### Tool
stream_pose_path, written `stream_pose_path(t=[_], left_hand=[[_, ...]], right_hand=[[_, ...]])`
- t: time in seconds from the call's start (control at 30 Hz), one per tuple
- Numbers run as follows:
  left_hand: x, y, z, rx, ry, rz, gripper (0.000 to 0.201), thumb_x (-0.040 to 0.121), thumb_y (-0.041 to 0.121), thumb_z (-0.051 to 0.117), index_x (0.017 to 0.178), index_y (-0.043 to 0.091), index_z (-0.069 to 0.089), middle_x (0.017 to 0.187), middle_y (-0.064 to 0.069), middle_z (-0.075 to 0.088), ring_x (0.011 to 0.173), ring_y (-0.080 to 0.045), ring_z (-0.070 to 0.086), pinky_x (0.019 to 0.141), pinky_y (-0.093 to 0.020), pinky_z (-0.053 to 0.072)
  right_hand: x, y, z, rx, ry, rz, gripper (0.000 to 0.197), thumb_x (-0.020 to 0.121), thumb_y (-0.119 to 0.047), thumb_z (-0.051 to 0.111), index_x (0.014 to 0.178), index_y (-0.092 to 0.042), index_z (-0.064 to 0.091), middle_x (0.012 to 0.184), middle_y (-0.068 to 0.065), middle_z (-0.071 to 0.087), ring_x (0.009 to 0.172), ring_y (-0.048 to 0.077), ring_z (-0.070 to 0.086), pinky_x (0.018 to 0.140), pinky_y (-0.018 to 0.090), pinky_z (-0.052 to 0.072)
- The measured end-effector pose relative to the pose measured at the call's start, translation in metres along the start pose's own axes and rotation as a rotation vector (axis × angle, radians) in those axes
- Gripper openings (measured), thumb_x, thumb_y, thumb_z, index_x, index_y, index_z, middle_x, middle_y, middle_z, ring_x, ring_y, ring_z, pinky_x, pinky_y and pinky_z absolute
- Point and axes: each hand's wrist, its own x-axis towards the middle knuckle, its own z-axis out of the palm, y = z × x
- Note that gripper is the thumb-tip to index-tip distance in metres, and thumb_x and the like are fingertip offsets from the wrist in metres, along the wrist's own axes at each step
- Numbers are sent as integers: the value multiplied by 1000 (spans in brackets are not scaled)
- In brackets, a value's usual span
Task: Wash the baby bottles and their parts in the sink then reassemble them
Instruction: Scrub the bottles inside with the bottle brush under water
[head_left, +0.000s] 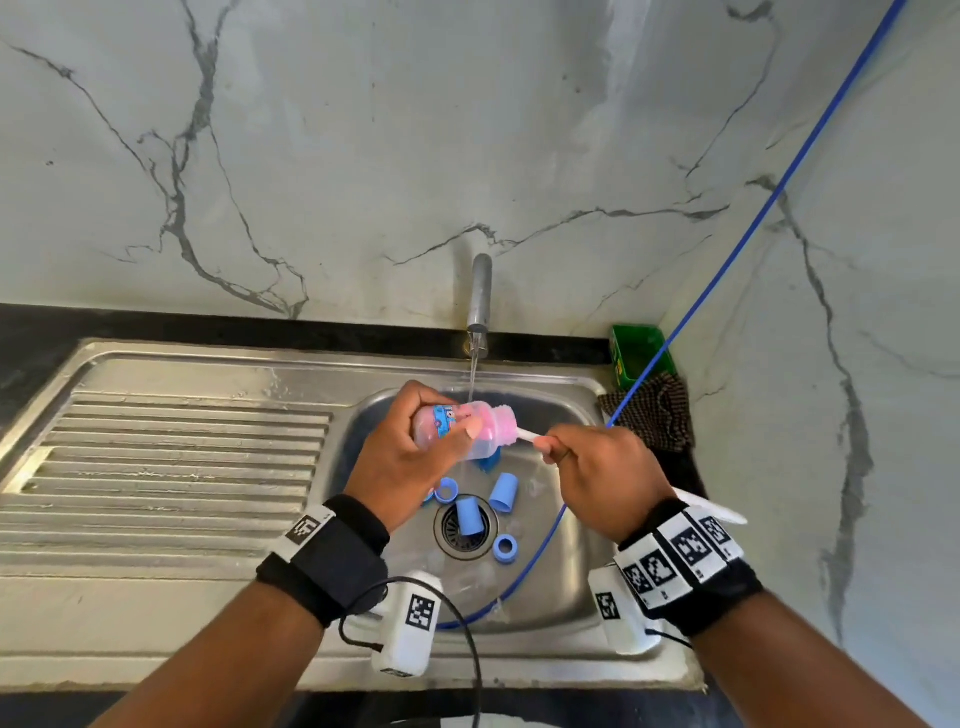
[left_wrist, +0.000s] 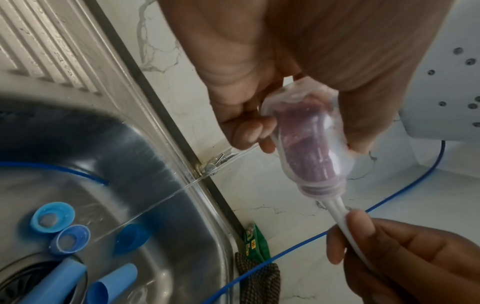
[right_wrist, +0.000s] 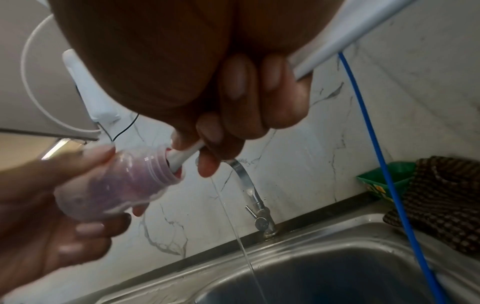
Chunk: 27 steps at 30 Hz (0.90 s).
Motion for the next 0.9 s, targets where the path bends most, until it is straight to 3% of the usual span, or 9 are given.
stream_pose_path(t=[0.13, 0.23, 0.33, 0.43, 0.57, 0.63, 0.7, 0.8, 0.9], left_hand=[[1, -12, 1, 42, -72, 150, 40, 79, 24, 85, 111, 21, 61, 101, 15, 67, 94, -9, 67, 75, -19, 53], [-1, -21, 1, 3, -165, 144, 41, 76, 33, 87, 109, 32, 62, 115, 12, 66, 109, -14, 64, 85, -26, 55], [3, -26, 1, -28, -111, 138, 30, 74, 46, 79, 95, 30, 64, 120, 7, 65, 117, -15, 61, 91, -32, 53], [8, -24, -4, -203, -25, 40, 37, 78, 54, 71, 103, 28, 62, 115, 0, 66, 111, -22, 63, 90, -40, 55], [7, -15, -14, -327, -82, -372, 52, 90, 64, 59, 118, 20, 59, 108, -14, 70, 76, -23, 69, 56, -32, 51], [2, -13, -20, -311, -178, -543, 62, 93, 67, 47, 108, 9, 63, 83, -14, 69, 49, -17, 55, 44, -22, 38], [-2, -13, -27, -332, -221, -637, 65, 90, 72, 46, 94, 9, 62, 68, -11, 60, 40, -10, 36, 38, -18, 25], [-6, -15, -33, -300, -236, -604, 58, 92, 67, 50, 98, 10, 59, 66, -8, 52, 40, -9, 26, 39, -17, 18], [-7, -20, -43, -166, -200, -362, 38, 94, 50, 62, 107, 14, 58, 71, -6, 50, 43, -10, 32, 42, -21, 24]], right_hand=[[2, 12, -5, -49, -244, 137, 75, 83, -72, 13, 82, -20, 67, 76, 2, 69, 76, 31, 64, 70, 44, 55], [4, 14, -8, -86, -321, 164, 69, 86, -70, 18, 84, -21, 65, 80, 1, 69, 80, 30, 64, 74, 44, 55], [6, 6, -12, -162, -351, 168, 66, 90, -69, 17, 91, -22, 64, 85, 0, 69, 82, 28, 64, 73, 39, 55], [11, -9, -17, -241, -373, 104, 52, 101, -60, 24, 96, -24, 62, 88, -3, 67, 84, 24, 62, 67, 34, 47], [9, -19, -15, -172, -319, -4, 45, 100, -61, 30, 101, -28, 60, 89, -6, 66, 82, 22, 63, 64, 35, 47], [4, -21, -8, -68, -240, -91, 39, 97, -62, 37, 107, -31, 59, 97, -7, 65, 80, 21, 66, 62, 38, 54], [0, -22, -1, -77, -126, -200, 28, 97, -52, 46, 104, -30, 62, 96, -7, 64, 71, 22, 66, 50, 36, 53], [-3, -29, 10, -226, 51, -218, 28, 99, -39, 50, 88, -25, 71, 78, -4, 64, 62, 23, 63, 42, 30, 45], [0, -44, 18, -242, 104, -154, 31, 96, -35, 49, 80, -22, 72, 68, -3, 60, 56, 24, 60, 41, 27, 40]])
